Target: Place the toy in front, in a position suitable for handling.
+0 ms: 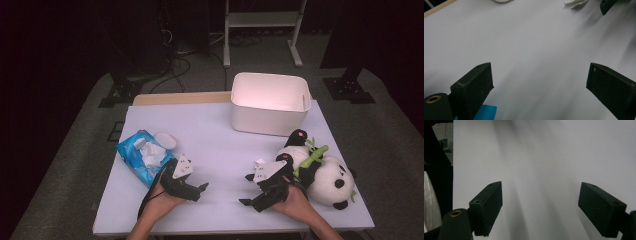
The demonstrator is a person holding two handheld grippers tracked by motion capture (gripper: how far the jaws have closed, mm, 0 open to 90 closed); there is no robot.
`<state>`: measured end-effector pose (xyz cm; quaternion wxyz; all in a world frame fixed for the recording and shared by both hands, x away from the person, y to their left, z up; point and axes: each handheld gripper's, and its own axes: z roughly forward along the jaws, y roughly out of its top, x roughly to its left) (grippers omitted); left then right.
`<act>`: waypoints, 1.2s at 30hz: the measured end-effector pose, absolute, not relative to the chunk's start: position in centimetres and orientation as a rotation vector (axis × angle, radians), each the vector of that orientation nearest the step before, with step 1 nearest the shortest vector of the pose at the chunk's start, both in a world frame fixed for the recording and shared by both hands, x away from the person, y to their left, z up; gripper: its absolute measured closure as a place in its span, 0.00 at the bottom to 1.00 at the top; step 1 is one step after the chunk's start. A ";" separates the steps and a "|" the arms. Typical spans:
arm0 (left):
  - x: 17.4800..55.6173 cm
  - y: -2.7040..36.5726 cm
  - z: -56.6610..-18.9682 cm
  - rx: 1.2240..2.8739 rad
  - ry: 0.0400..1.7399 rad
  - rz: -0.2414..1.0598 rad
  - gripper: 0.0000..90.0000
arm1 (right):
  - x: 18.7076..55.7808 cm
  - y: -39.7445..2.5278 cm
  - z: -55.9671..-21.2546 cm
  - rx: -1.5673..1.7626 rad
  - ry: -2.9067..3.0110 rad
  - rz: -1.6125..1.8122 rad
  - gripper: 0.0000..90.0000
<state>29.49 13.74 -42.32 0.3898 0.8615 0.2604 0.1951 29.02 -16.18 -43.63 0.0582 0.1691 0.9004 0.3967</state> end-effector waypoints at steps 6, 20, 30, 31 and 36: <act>29.2 13.5 -42.5 2.209 0.656 0.477 0.06 | 29.3 -16.1 -43.4 0.539 2.738 1.226 0.21; 29.0 13.6 -42.4 2.213 0.651 0.488 0.06 | 28.5 -15.8 -38.8 0.491 2.756 1.260 0.24; 29.1 13.9 -42.4 2.196 0.669 0.499 0.06 | 29.1 -16.1 -35.5 0.402 2.808 1.124 0.24; 29.1 13.9 -42.4 2.196 0.669 0.499 0.06 | 29.1 -16.1 -35.5 0.402 2.808 1.124 0.24; 29.2 13.9 -42.5 2.191 0.673 0.486 0.06 | 29.5 -17.0 -33.7 0.372 2.805 1.041 0.25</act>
